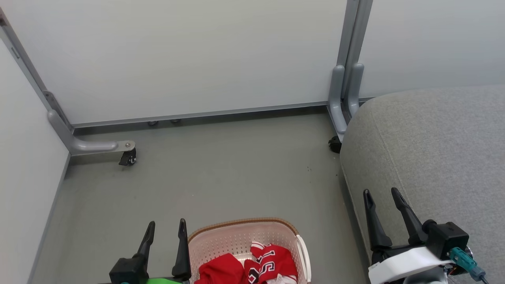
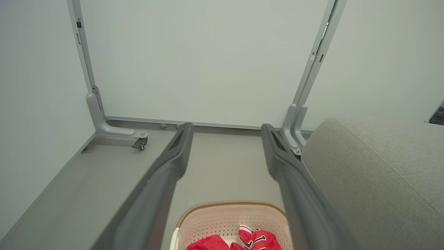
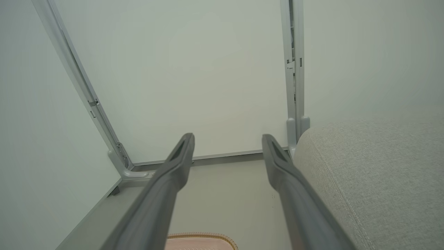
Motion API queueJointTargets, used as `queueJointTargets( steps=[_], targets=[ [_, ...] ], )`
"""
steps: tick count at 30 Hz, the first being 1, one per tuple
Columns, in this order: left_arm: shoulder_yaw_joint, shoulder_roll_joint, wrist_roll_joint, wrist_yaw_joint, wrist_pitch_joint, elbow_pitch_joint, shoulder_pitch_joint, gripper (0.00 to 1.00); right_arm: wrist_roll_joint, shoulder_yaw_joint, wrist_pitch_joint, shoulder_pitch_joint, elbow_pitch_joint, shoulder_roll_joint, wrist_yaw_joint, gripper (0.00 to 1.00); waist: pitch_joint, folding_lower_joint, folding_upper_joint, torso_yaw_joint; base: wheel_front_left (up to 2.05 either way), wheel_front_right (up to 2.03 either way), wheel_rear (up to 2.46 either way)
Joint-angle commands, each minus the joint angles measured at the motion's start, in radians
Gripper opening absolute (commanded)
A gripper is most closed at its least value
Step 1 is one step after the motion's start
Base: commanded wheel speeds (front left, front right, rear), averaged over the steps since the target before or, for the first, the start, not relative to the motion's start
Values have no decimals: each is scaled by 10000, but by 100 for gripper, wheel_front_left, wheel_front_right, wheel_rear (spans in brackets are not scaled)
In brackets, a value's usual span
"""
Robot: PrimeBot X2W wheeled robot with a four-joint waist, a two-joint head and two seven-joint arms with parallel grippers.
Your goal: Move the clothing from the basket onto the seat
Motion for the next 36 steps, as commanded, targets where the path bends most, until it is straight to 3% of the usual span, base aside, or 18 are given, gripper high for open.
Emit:
queueJointTargets(
  steps=[1, 13, 22, 27, 36],
  targets=[
    [3, 21, 12, -71, -7, 100, 26, 100, 70, -34, -28, -15, 42, -29, 1, 100, 41, 0, 0, -5, 0, 0, 0],
    [8, 20, -70, -76, -7, 450, -132, 100, 119, -98, -30, -127, 111, -27, 1, 100, 226, 0, 0, 2, 0, 0, 0],
    [-467, 20, 818, -249, -9, 1659, -567, 100, 80, -124, -30, -314, 34, -29, 1, 100, 895, 0, 0, -239, 0, 0, 0],
    [-1019, 22, 2181, -105, -9, 3278, -1559, 100, 12, -159, -28, -642, -126, -29, 1, 100, 1972, 0, 0, -546, 0, 0, 0],
    [-2079, 356, 3532, -588, -9, 6392, -4437, 100, 319, -153, -28, -1866, -494, -24, 1, 100, 4674, 0, 0, -1234, 0, 0, 0]
  ],
)
